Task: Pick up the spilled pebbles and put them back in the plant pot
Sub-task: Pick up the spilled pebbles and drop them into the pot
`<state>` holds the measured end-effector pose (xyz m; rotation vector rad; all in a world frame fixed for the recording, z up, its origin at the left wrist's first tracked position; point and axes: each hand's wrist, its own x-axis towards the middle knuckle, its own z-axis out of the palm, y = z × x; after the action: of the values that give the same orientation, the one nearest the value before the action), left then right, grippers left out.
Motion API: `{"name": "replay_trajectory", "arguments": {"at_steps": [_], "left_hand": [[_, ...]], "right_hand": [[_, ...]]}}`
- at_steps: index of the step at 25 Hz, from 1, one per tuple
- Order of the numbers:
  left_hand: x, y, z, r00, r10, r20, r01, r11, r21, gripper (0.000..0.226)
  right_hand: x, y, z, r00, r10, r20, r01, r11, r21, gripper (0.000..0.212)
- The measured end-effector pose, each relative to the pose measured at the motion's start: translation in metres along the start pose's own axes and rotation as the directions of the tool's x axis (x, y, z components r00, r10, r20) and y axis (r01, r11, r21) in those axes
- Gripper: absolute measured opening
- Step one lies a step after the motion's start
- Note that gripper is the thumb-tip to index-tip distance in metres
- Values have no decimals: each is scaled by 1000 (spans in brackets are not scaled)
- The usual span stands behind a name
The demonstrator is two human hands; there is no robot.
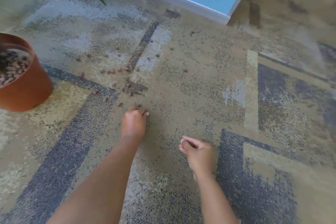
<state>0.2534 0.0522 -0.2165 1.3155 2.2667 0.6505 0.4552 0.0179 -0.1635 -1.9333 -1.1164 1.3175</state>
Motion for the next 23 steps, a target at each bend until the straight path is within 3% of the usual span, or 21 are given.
{"name": "replay_trajectory", "arguments": {"at_steps": [2,7,10,12,14,16,18,20,23], "left_hand": [[6,5,6,998,-61,18,60,997,37,20],[7,13,-8,965,-250,84,255,966,-51,24],[10,7,-63,890,-437,-131,371,860,-350,21],[12,-11,-122,760,-535,-368,315,799,-513,16],[12,-42,-187,577,-564,-590,241,808,-537,19],[17,-78,-241,465,-531,-709,251,846,-470,22],[25,-108,-275,459,-486,-744,289,874,-392,26],[35,-127,-290,510,-476,-717,338,877,-342,34],[34,-149,-290,545,-507,-668,395,858,-329,45]], "right_hand": [[3,2,5,1000,-10,16,9,999,44,18],[11,-5,21,998,-42,43,37,994,105,15],[16,-21,51,992,-90,91,80,991,105,14],[10,-47,95,966,-192,175,184,981,60,14],[-10,-89,152,867,-393,305,397,916,51,15],[-35,-138,209,713,-587,383,605,791,86,13],[-56,-187,265,569,-712,411,744,659,112,20],[-71,-221,306,478,-748,460,804,583,112,27],[-61,-217,316,459,-750,477,817,567,106,33]]}}
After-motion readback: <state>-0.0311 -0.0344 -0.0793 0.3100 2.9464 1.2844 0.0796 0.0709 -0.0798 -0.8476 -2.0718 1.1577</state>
